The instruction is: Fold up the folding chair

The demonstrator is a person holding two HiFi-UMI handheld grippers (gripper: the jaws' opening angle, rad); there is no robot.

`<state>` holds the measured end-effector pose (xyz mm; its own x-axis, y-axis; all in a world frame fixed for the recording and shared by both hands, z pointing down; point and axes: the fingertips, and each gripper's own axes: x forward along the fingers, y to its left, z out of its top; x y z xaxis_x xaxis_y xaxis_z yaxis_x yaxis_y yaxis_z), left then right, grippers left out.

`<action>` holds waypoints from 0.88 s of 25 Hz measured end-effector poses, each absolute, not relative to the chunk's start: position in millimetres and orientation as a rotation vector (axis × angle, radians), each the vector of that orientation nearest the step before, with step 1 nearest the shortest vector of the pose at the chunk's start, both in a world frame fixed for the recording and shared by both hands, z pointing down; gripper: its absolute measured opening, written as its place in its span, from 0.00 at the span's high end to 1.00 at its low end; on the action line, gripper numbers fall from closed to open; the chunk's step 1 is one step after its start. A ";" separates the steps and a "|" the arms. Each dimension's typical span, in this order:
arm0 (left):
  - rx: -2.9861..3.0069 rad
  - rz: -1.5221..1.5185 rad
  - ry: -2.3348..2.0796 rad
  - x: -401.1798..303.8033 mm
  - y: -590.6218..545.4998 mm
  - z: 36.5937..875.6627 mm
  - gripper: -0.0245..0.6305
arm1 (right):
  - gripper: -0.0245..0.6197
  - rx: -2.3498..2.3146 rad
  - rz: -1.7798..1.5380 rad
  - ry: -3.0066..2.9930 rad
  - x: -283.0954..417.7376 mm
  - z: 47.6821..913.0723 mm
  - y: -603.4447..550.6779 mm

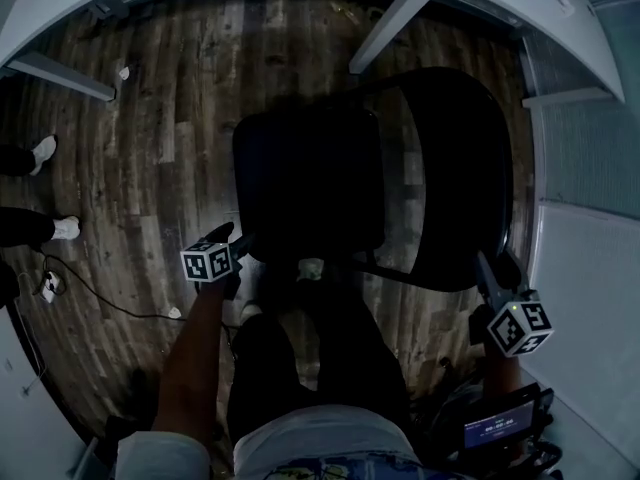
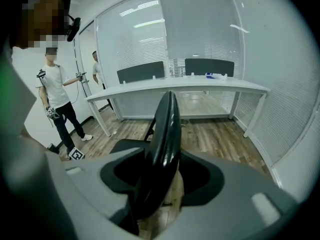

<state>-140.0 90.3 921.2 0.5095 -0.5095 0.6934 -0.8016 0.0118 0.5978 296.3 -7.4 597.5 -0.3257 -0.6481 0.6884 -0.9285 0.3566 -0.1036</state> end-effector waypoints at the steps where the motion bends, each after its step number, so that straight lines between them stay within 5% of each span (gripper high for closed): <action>1: 1.637 0.312 -1.129 -139.4 88.7 927.6 0.42 | 0.65 1.368 0.672 -2.082 296.2 597.8 -7.6; 9: 1.522 0.092 -1.050 -136.2 86.3 968.7 0.33 | 0.65 1.380 0.715 -2.084 285.6 600.8 -9.6; 22: 1.518 -0.069 -0.780 -99.5 79.7 980.1 0.37 | 0.65 1.383 0.777 -2.106 268.3 609.4 -8.4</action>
